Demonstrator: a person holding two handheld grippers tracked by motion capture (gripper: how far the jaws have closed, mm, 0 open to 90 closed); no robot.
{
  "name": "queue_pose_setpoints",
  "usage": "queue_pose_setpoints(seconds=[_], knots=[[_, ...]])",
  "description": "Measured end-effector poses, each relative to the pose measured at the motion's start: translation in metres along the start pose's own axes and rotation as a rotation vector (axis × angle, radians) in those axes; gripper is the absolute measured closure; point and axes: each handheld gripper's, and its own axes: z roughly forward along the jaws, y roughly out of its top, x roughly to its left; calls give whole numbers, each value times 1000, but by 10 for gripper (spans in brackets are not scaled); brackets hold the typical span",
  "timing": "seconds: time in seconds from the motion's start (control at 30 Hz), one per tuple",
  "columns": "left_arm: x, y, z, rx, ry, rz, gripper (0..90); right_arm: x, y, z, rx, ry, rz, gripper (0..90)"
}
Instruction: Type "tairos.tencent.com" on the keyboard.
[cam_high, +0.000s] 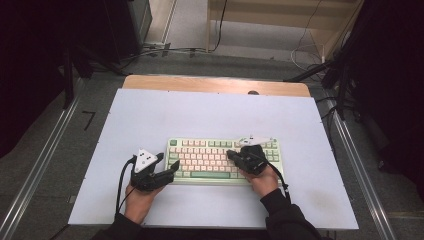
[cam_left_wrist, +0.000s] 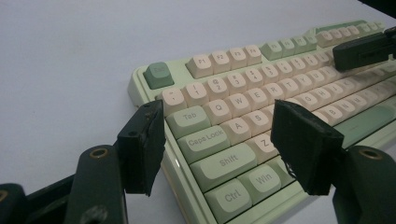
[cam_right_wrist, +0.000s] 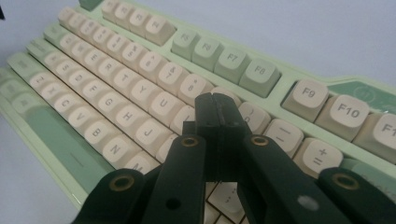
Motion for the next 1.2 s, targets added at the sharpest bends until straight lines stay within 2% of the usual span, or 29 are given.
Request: queue_pose_setpoints(seconds=[0.23, 0.3, 0.37, 0.53, 0.67, 0.8, 0.83, 0.87, 0.9, 0.93, 0.97, 1.03, 1.2], knots=[[0, 0, 0, 1, -4, 0, 355, -2, 3, -13, -52, 5, 18, 875], [0, 0, 0, 1, -4, 0, 355, -4, 3, -15, -58, 10, 27, 834], [-1, 0, 0, 1, -4, 0, 355, -5, 4, -17, -70, 10, 28, 750], [-1, 0, 0, -1, -7, 5, 377, -8, 4, -23, -96, 24, 39, 474], [-2, 1, -1, -4, -23, 2, 430, -11, 4, -28, -120, 13, 57, 362], [-2, 2, 0, -15, -50, -1, 556, -14, 2, -32, -135, -5, 80, 324], [-3, 3, 1, -18, -58, -1, 618, -15, 2, -33, -139, -9, 83, 323], [-3, 4, 1, -20, -73, 1, 762, -17, 1, -35, -144, -12, 92, 323], [-3, 6, 2, -17, -89, 0, 833, -17, 1, -35, -144, -12, 92, 323], [-4, 8, 4, -15, -103, 2, 833, -18, 1, -36, -147, -14, 94, 323], [-5, 10, 5, -12, -119, 3, 886, -19, 0, -36, -147, -16, 98, 324], [-8, 14, 8, -10, -140, 19, 900, -20, -1, -37, -146, -21, 105, 324], [-12, 15, 17, 5, -123, 46, 900, -23, -4, -39, -145, -29, 113, 327]])
